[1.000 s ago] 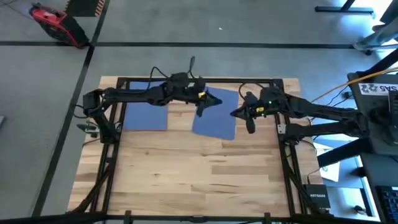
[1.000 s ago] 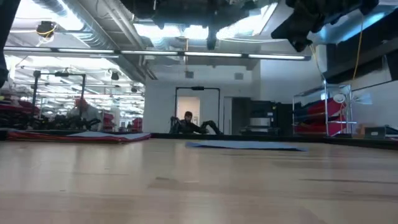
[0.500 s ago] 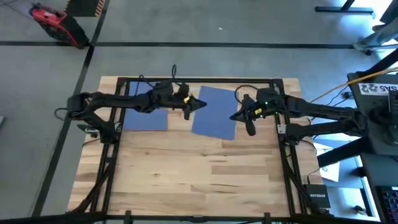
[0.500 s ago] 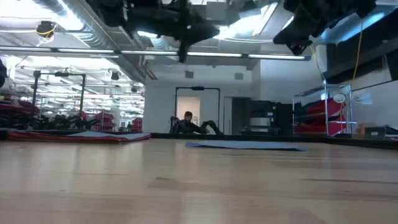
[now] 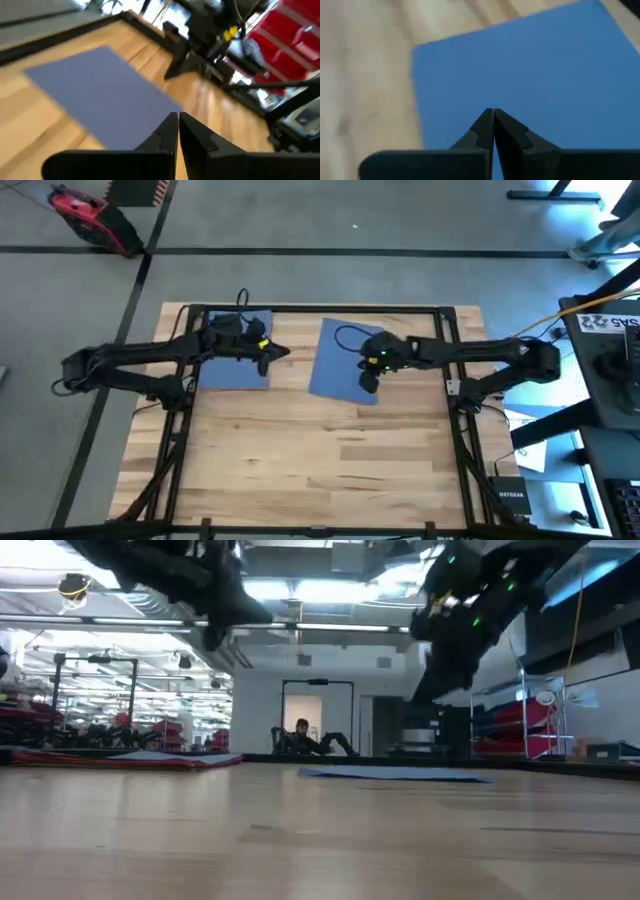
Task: Organize paper
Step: Move the blue colored paper on the bottom left of the table
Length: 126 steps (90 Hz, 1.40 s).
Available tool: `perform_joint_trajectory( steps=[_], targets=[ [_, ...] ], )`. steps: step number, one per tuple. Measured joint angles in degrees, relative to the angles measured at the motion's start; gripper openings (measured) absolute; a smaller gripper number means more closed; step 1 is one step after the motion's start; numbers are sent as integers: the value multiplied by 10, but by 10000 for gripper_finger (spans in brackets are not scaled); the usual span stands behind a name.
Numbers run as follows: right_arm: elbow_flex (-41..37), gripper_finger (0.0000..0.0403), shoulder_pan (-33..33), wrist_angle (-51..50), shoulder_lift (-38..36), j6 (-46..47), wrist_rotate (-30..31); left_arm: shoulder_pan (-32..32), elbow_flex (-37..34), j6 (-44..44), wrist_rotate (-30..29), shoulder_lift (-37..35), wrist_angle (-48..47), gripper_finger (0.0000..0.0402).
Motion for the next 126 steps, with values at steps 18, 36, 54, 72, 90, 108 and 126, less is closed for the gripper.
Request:
perform_joint_trajectory(
  steps=[18, 36, 54, 72, 90, 108, 126],
  targets=[
    [0, 0, 0, 29, 81, 27, 77, 0, 0, 21, 0, -12, -68, 0],
    [0, 0, 1, 45, 147, 34, 53, 0, 0, 32, 1, -13, -72, 0],
    [1, 0, 7, 56, 164, 71, -16, 0, 0, 49, 0, -13, -97, 0],
    [9, 0, 35, 64, 159, 76, -121, 0, 0, 64, 1, -9, -102, 0],
    [44, 0, 74, 64, 158, 76, -155, 1, 0, 83, 1, 14, -92, 0],
    [136, 0, 72, -32, 116, 36, -112, -10, 0, 123, 6, 64, -47, 0],
    [229, 0, 64, -146, 21, -40, -67, -21, 0, 171, 11, 139, -3, 0]
  ],
)
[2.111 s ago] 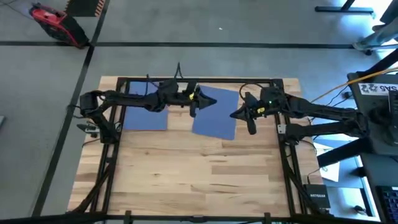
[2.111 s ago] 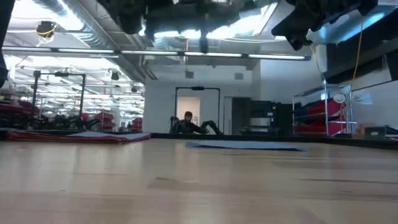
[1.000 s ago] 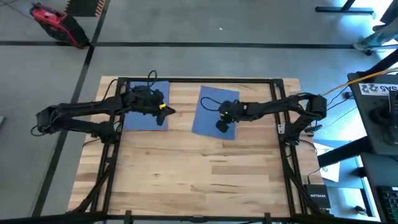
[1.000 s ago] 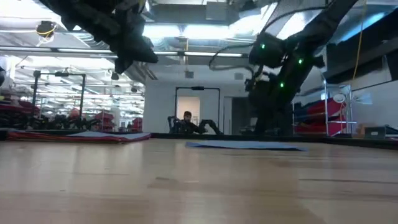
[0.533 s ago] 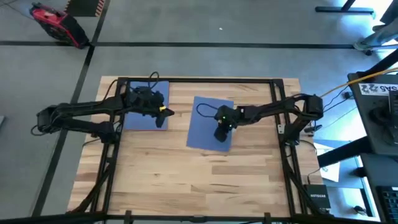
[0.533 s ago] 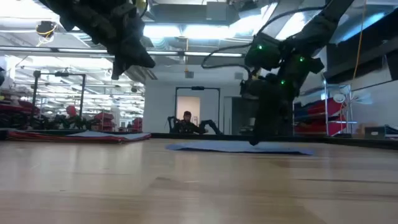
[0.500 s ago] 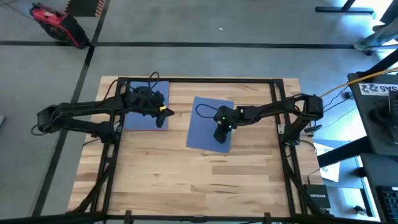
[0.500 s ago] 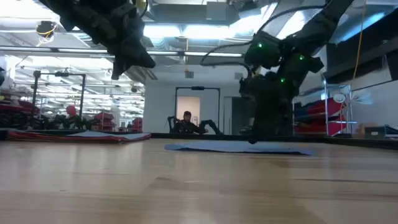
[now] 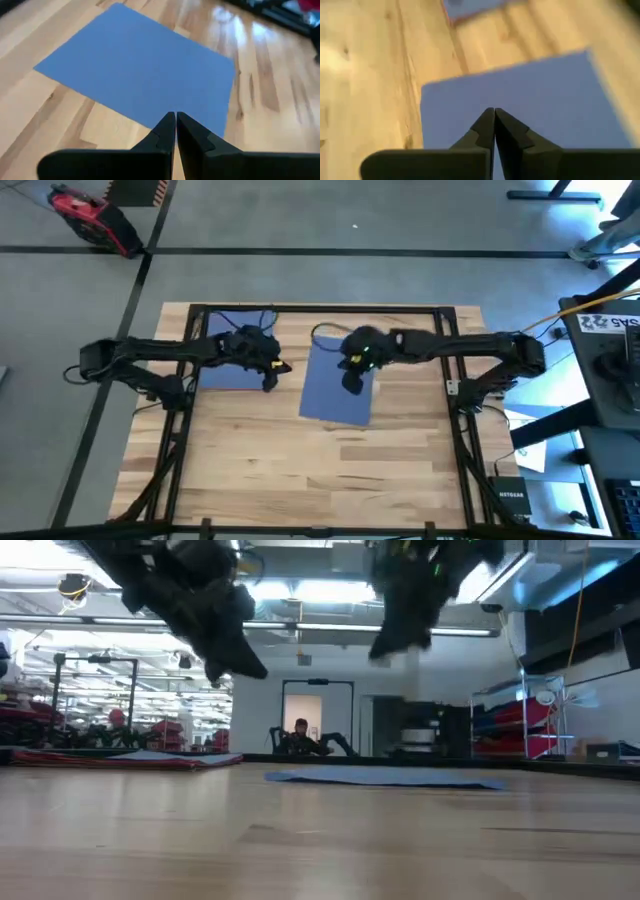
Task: Organize paper
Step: Move the blue colored paper on the bottom left of the table
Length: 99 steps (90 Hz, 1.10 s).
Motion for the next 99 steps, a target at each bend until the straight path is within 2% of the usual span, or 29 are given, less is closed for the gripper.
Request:
perform_joint_trajectory(
  steps=[18, 30, 46, 67, 82, 99],
  targets=[
    [11, 0, 0, -12, -106, -26, -18, -10, 13, 5, 33, 80, 95, 0],
    [11, 0, 1, -48, -143, -26, 16, -17, 50, 43, 34, 143, 107, 0],
    [11, 0, 1, -91, -156, -25, 60, -17, 111, 76, 33, 240, 99, 0],
    [10, 0, 1, -129, -159, -26, 69, -17, 173, 114, 32, 330, 86, 0],
    [10, 0, 1, -130, -163, -44, 73, -17, 200, 136, 11, 373, 46, 0],
    [10, 0, 1, -147, -173, -48, 74, -32, 208, 129, 7, 382, 28, 0]
  ],
)
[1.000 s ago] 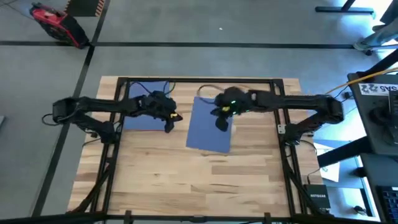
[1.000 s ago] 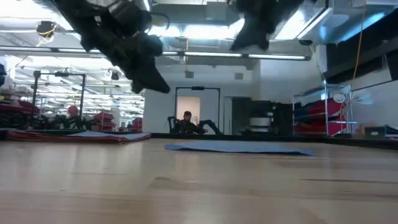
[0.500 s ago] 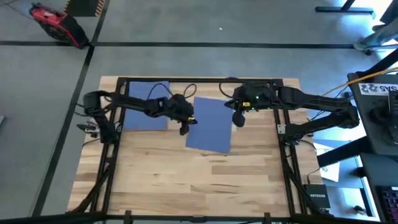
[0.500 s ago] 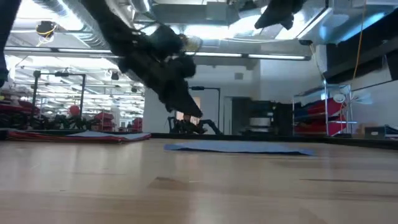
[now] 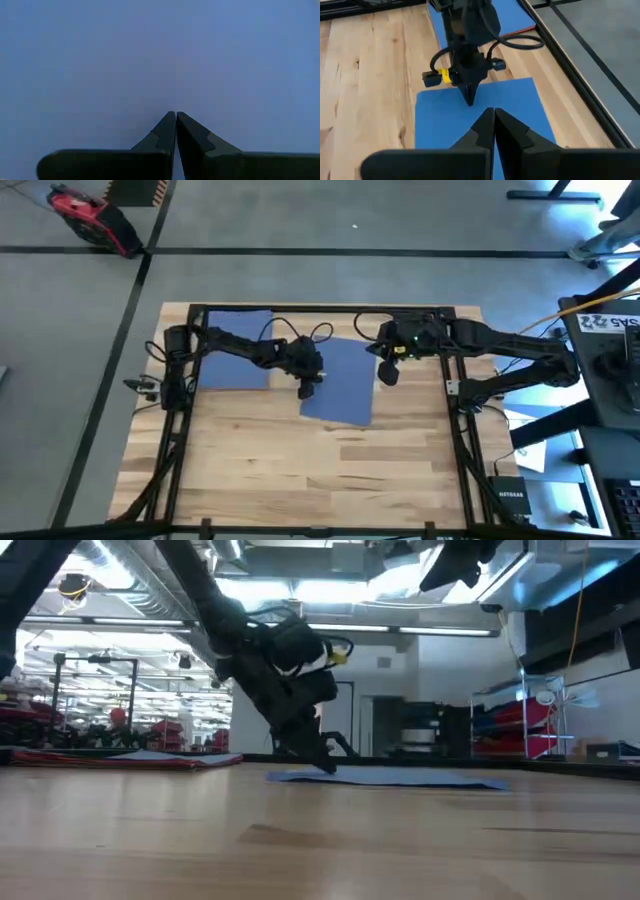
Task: Organize paper
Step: Move the blue colored paper on the bottom left of the table
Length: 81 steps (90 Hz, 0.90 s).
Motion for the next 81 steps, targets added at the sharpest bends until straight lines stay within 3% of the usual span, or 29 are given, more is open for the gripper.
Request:
perform_joint_trajectory(
  steps=[29, 52, 62, 81],
  targets=[
    [0, 0, -1, 1, -9, -6, 15, -99, 0, -18, 4, -14, -77, 0],
    [0, 0, -1, 1, -9, -9, 15, -172, -1, -108, -5, -30, -117, 0],
    [0, 0, -1, 1, -9, -11, 15, -194, -5, -149, -35, -44, -136, 0],
    [0, 0, -1, 0, -9, -22, 14, -223, -71, -248, -68, -101, -131, 0]
  ],
)
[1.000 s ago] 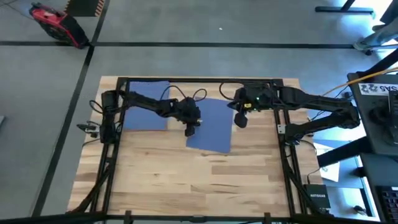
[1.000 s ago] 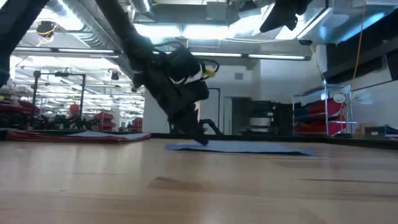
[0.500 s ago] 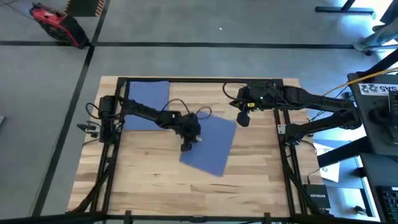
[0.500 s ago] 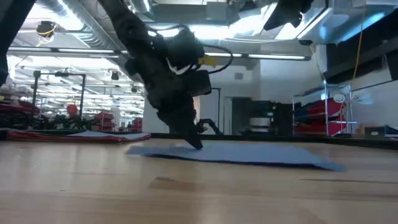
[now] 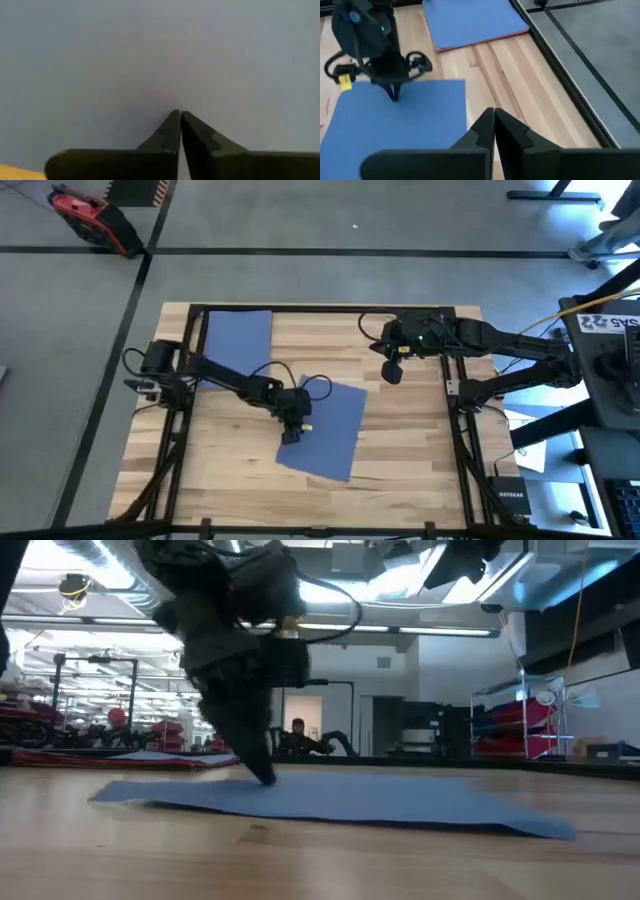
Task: Organize paper
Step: Move the blue colored paper on the bottom left of the table
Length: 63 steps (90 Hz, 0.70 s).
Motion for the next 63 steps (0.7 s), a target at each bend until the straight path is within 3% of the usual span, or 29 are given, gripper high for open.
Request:
perform_joint_trajectory(
  steps=[28, 41, 63],
  targets=[
    [0, 0, 0, -7, 0, -6, 0, -90, -106, -119, -23, -92, -2, 0],
    [0, 0, 0, -10, 0, -6, 0, -139, -133, -183, -28, -119, -9, 0],
    [0, 0, 0, -10, 0, -6, 0, -228, -146, -327, -86, -148, -45, 0]
  ],
)
